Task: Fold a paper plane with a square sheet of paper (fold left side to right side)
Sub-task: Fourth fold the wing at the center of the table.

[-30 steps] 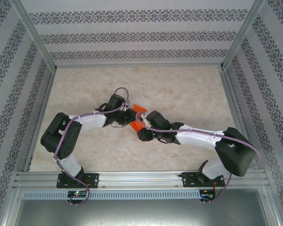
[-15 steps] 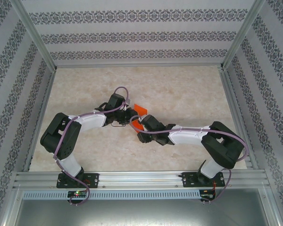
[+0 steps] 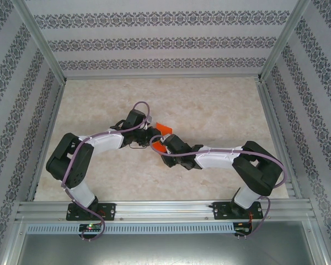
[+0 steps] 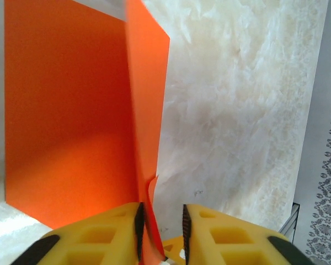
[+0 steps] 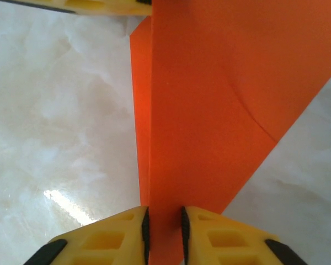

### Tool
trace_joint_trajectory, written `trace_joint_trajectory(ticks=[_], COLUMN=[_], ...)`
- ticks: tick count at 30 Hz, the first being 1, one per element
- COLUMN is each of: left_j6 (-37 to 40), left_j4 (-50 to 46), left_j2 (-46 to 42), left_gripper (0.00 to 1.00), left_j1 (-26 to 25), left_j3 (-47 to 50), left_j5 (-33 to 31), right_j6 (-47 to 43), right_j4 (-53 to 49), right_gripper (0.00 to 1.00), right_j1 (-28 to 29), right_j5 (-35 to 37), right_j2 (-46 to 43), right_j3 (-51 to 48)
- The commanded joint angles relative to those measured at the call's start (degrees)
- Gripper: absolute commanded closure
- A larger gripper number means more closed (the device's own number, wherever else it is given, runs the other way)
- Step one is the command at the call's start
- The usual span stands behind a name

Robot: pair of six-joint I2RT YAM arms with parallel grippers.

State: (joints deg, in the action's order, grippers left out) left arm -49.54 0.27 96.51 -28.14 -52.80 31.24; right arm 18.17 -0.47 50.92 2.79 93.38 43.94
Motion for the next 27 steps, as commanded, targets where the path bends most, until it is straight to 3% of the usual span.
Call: trace_joint_trajectory(ticks=[1,19,24,27], left_j6=[1.34,3.92,3.92,3.07], left_j4=[-3.24,-10.59,-11.06,-8.80], left_j2=[-2.65,-10.88,-13.82,-13.08], left_gripper=[0.67,0.39,0.39,0.45], left_j1=[-0.86,4.49,5.90,5.90], left_j3=[-2.20,-0.84,1.64,3.33], left_j5=[-1.38,-4.94,-5.84,-4.44], right_j6=[-0.15,1.89,3.64,4.69], right_j4=[-0.53,2.16,5.08,6.84], right_gripper=[0.80,0.92,0.94,0.95], right_j1=[0.76,-0.13,-2.24,-3.45], right_j5=[0.74,-3.76,-8.13,-10.41], right_j2=[0.90,-0.07,-1.52,-2.43], right_j3=[0.88,-2.04,-4.14,-5.45])
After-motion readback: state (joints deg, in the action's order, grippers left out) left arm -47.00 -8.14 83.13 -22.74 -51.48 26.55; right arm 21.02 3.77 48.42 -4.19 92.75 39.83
